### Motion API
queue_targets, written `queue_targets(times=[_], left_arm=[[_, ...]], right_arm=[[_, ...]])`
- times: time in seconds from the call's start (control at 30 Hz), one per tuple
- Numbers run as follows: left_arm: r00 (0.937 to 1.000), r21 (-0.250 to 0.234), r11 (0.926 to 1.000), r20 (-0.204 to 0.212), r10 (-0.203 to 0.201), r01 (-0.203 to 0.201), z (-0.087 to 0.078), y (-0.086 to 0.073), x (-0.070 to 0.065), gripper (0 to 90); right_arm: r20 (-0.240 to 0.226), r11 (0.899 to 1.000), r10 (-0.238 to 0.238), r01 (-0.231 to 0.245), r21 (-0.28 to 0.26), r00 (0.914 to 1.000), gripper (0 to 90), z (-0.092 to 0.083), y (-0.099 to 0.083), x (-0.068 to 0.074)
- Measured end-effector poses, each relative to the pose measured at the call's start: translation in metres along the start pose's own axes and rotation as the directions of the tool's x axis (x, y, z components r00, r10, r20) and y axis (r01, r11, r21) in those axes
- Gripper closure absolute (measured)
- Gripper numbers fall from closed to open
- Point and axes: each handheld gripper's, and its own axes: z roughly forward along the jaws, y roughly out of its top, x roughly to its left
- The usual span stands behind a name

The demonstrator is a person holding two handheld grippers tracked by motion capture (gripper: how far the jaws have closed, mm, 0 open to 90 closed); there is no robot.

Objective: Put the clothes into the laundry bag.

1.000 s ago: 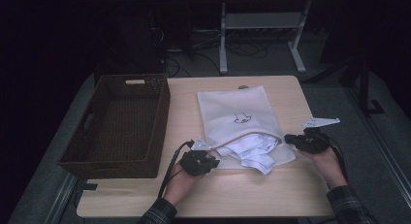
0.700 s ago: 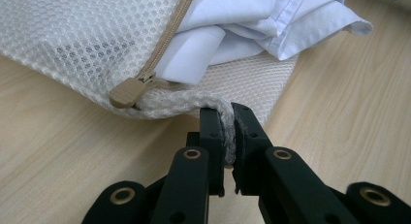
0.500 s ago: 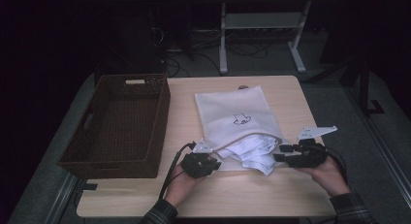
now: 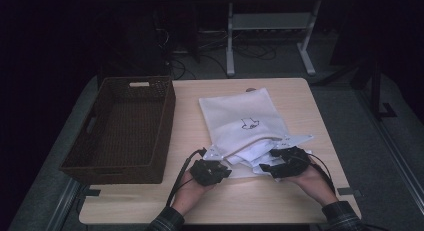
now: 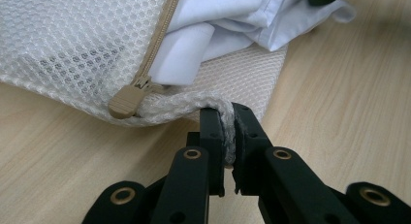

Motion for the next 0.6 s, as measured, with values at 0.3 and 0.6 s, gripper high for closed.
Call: queue_targets(times=[0.3,0.6], left_arm=[[1.0,0.003,1.0,0.001,0.007,-0.007,0.0007,0.0003,-0.0015,84.7],[0.9999,0.008,0.9999,0.01,0.008,-0.008,0.0015,0.0009,-0.0018,85.5]], right_arm=[[0.088,0.998,-0.018,0.012,0.067,0.9959,60.8,0.0111,-0.0025,0.0039],[0.059,1.0,0.007,-0.008,0.004,0.9982,80.6,0.0044,0.0055,-0.0002]])
